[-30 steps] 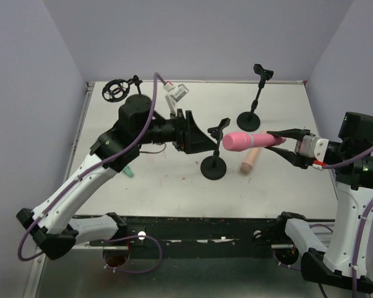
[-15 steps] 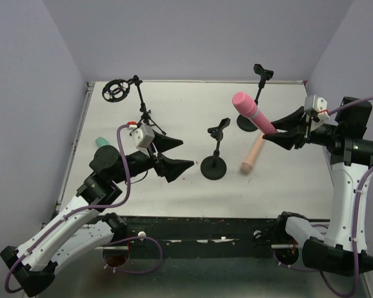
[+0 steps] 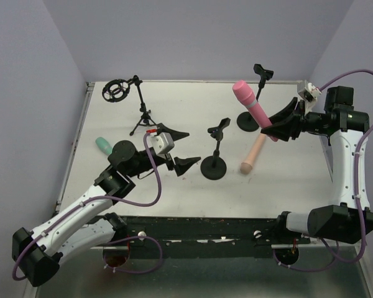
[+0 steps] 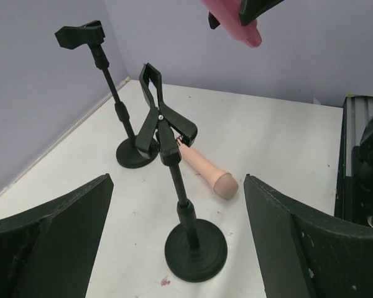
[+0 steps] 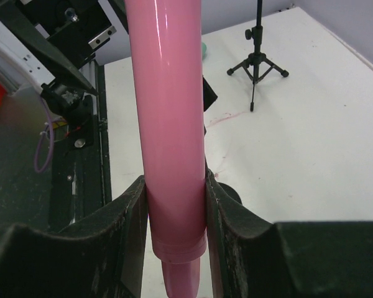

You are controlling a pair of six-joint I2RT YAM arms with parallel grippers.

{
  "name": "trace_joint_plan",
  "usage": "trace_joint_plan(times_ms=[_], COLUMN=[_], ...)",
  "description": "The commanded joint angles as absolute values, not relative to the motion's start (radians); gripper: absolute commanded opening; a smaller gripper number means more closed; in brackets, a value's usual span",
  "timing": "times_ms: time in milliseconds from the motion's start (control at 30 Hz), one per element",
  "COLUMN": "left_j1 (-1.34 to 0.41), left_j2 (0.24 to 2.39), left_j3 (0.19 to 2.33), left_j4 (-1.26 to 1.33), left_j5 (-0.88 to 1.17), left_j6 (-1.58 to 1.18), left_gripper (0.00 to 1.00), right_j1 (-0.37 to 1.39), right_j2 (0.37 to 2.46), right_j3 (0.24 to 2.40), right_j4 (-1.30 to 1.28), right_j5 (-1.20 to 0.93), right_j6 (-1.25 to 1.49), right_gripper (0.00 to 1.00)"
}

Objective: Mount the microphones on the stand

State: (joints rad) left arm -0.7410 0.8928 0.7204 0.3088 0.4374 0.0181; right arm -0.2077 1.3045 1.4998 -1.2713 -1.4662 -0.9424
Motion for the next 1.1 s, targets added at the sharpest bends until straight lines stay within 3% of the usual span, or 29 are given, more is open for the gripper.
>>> trace_joint_plan(times_ms=[0, 300, 733, 1067], left_j1=[-0.816, -0.920, -0.946, -0.946], left_j2=[0.985, 1.104, 1.238, 1.287], left_j3=[0.768, 0.753, 0.801, 0.825], left_j4=[0.422, 0.620, 0.689, 0.684], left_j5=[0.326, 0.049, 0.087, 0.034], left_j6=[0.130, 0.172, 0.078, 0.083], left_gripper=[0.94, 0.99, 0.99, 0.84], right_j1=[-0.195, -0.189, -0.179, -0.175], right_j2=[1.331, 1.345, 1.359, 1.373], right_j3=[1.526, 1.496, 1.471, 1.462], right_j4=[-1.384, -1.422, -1.420, -1.420], right_j5=[-1.657, -1.658, -1.658, -1.657], right_j6=[-1.054, -1.134, -1.157, -1.180], right_gripper=[0.24, 0.25, 0.25, 0.25])
